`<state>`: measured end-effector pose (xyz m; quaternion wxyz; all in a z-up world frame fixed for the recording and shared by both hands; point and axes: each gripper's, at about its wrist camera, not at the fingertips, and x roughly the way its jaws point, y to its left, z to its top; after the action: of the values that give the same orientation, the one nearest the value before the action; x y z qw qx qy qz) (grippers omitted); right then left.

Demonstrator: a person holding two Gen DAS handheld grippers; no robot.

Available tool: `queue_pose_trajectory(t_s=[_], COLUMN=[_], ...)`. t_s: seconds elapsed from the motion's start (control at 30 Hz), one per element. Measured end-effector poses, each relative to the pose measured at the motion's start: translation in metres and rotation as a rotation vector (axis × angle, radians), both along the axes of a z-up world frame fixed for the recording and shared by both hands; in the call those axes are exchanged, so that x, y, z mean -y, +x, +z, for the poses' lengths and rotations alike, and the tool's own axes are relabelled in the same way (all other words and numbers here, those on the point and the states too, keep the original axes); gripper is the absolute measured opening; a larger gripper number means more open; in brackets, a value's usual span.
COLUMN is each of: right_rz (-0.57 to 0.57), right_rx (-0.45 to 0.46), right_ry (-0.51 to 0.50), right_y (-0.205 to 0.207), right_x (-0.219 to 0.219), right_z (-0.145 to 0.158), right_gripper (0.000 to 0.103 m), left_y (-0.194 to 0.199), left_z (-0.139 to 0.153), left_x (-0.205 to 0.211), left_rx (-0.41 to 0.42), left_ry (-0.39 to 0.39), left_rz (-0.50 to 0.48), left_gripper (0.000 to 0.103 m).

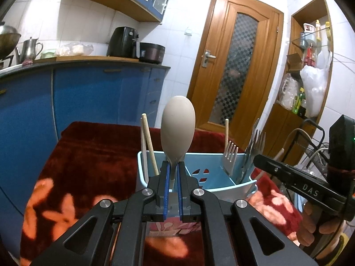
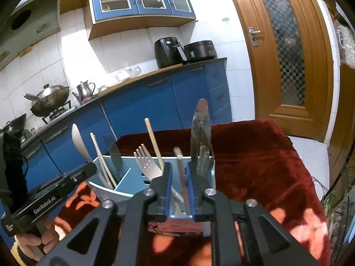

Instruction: Organize utensils

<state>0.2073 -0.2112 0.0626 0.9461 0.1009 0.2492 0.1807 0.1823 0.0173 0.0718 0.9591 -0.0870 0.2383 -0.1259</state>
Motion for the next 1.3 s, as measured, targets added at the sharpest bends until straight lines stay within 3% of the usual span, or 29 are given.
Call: queue_pose_trajectory(t_s=[0.4, 0.9, 1.3], right_rz=[-0.003, 0.048, 0.039], right_rx=[0.042, 0.103, 0.082], right_ry=[0.076, 0.072, 0.036], right_y=[-0.036, -0.114, -0.156], right_x=[0.007, 0.0, 0.002], right_z=[0.02, 0.047, 0.028], right_gripper=[0.019, 0.02, 0.02], left_y=[-0.034, -0.097, -0.139], left_z=[0.017, 0.036, 0.026], left_x=[-0.002, -0.001, -0.004], left_rx=[0.016, 0.035, 0.017], left_ry=[0.013, 0.038, 0.097], left_rz=[0.0, -0.012, 0.019], left_gripper=[0.006, 0.006, 0.006])
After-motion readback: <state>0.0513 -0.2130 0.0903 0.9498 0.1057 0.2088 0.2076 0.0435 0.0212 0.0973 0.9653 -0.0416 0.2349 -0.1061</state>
